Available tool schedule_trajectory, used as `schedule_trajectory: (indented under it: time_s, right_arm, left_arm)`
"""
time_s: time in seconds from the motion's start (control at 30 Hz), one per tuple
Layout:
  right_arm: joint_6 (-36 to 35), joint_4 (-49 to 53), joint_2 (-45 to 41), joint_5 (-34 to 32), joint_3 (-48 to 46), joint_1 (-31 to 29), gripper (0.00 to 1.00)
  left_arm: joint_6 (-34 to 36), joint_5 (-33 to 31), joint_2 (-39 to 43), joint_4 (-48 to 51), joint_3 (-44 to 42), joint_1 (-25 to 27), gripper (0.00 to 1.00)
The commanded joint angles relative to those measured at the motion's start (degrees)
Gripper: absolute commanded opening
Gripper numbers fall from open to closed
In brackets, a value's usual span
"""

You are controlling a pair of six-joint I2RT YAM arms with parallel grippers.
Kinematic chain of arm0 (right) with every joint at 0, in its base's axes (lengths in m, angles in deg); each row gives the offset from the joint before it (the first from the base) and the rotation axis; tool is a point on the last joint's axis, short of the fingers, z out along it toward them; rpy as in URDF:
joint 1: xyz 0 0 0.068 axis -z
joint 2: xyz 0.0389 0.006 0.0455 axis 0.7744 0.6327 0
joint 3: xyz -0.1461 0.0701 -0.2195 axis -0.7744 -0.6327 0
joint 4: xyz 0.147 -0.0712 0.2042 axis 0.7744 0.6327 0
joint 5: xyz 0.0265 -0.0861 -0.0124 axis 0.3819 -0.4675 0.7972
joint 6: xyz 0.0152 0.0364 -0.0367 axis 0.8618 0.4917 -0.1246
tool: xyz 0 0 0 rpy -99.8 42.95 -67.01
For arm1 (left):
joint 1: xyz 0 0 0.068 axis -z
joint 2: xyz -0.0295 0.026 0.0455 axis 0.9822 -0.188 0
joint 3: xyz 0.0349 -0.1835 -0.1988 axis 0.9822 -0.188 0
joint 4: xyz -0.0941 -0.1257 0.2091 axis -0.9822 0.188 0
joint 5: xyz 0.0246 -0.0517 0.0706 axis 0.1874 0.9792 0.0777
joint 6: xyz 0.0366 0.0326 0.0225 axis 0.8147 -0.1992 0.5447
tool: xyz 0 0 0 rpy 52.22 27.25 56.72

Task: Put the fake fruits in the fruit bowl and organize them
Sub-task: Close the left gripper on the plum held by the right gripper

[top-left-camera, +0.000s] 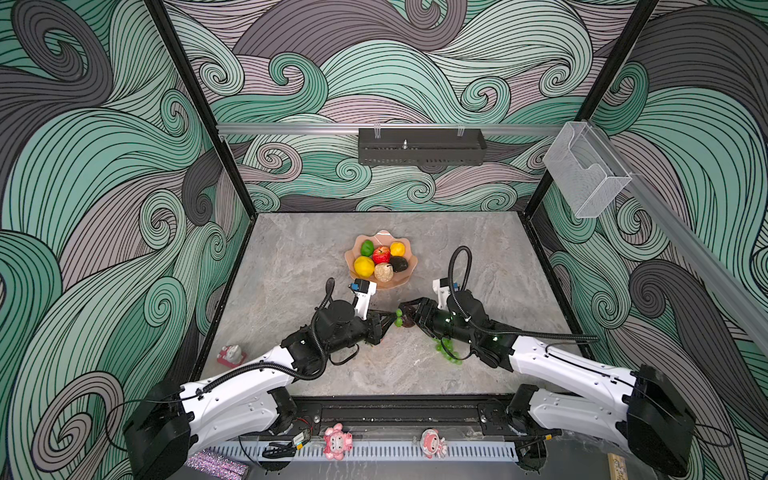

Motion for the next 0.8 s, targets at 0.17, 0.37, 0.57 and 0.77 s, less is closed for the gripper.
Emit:
schedule_trajectory:
  time_s: [0.17,0.37,0.57,0.77]
  right_arm:
    - [-0.3,-1.2,-0.4,-1.2,0.3,-0.4,0.58]
    - [-0.3,-1.3,-0.5,-1.5,0.3,-0.5,0.58]
    - [-0.1,-1.4,-1.0,-2.7,-0.1,-0.4,0.57]
    - [-0.1,-1.7,-0.7,-3.0,-0.1,-0.5,0.57]
  left_arm:
    - [0.2,0.0,-0.6,-0.6,1.8,0.4,0.29]
    - [-0.2,0.4,-0.4,-0.7,1.4,0.4,0.26]
    - [-0.8,1.1,-0.9,-1.7,0.8,0.5,0.29]
    - [-1.0,1.3,-1.0,-2.1,0.6,0.7,0.28]
